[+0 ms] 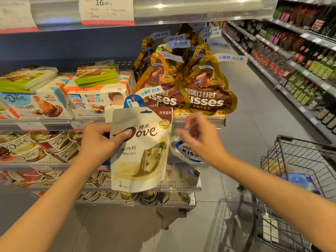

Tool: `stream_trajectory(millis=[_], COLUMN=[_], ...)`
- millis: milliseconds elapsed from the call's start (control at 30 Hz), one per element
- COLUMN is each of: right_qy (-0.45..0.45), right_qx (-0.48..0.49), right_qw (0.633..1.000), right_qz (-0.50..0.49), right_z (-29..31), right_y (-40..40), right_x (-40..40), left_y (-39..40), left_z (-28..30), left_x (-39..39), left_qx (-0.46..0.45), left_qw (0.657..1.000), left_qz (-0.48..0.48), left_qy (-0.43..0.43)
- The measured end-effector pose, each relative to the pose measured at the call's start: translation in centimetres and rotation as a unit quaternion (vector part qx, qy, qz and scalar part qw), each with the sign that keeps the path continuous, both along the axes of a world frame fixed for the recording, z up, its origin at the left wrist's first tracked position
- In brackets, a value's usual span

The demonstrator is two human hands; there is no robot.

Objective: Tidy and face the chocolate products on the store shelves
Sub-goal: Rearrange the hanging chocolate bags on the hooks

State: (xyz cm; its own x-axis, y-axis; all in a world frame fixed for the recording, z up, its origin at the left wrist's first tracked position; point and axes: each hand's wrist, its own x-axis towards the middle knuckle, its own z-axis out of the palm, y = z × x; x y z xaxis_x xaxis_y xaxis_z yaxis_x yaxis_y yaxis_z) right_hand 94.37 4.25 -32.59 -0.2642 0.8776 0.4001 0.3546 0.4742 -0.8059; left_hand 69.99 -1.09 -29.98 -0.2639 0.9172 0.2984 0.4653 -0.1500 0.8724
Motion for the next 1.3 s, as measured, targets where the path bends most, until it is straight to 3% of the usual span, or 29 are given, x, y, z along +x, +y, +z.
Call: stream_trajectory(millis=[100, 167, 367, 433, 567, 733, 833, 1000, 1300], right_qy=[-0.055, -0.002, 0.051, 0.046, -0.022, -0.158, -0.194, -0.184, -0.104], right_qx=[-0.260, -0.328, -0.276, -0.273, -0.238, -0.160, -0.179, -0.260, -0.335], right_qw=[0.961, 0.933, 0.945, 0.948, 0.966, 0.974, 0.961, 0.941, 0.929], right_qz=[0.080, 0.149, 0.169, 0.156, 0.097, -0.015, -0.078, -0.118, -0.116], right_z=[-1.6, -1.9, -3.1, -3.6, -5.0, -7.5, -8.4, -11.9, -14.7], right_y=[-0.1, 0.7, 1.4, 1.9, 3.6, 5.0, 4.8, 6.5, 8.5], right_x=[-2.8, -3.9, -5.4, -5.0, -2.7, -2.1, -3.7, -7.2, -9.3], left_y=[0.4, 0.6, 0.5, 0.2, -0.2, -0.4, -0.6, -1.1, -0.8], left_z=[-0.5, -0.9, -1.0, -0.6, -0.3, -1.4, -2.2, -2.3, -2.4], left_x=[0.1, 0.1, -0.7, -1.5, -3.1, -5.3, -6.8, -7.4, -7.8], left_qx=[-0.010, -0.012, 0.009, 0.036, 0.028, -0.015, 0.004, -0.007, -0.046], left_qw=[1.000, 1.000, 0.997, 0.998, 0.999, 0.992, 0.992, 1.000, 0.999], left_qz=[0.001, -0.002, -0.019, -0.018, 0.000, 0.001, 0.013, -0.006, -0.019], left_qy=[-0.010, -0.012, 0.068, 0.051, 0.039, 0.122, 0.123, -0.005, -0.002])
